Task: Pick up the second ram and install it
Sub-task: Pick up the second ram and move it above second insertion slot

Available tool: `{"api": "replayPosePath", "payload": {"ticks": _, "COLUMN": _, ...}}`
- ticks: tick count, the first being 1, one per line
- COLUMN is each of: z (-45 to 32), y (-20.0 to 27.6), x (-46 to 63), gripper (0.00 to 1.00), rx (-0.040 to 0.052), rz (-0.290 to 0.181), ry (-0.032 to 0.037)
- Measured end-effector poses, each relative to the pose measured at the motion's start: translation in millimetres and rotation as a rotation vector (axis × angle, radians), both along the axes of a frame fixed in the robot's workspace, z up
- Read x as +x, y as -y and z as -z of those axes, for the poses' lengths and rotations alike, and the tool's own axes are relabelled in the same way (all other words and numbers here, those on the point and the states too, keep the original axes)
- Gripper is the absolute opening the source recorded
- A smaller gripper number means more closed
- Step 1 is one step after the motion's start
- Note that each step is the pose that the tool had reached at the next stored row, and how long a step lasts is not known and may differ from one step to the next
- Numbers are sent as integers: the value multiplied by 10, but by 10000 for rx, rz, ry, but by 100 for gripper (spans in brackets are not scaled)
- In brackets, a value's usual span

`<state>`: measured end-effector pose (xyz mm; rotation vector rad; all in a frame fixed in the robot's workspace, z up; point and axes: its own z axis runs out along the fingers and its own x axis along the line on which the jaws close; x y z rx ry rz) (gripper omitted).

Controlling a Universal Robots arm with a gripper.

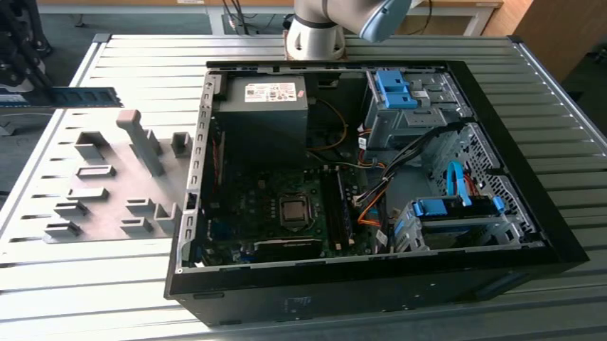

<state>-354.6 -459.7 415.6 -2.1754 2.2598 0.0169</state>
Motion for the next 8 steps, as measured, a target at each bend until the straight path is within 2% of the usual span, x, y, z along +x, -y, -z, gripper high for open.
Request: {"api": "replayPosePath", "payload": {"ticks": 8, "z": 0, "y": 0, "x": 42, "gripper": 14, "rx": 0, "rz": 0, "ry": 0}}
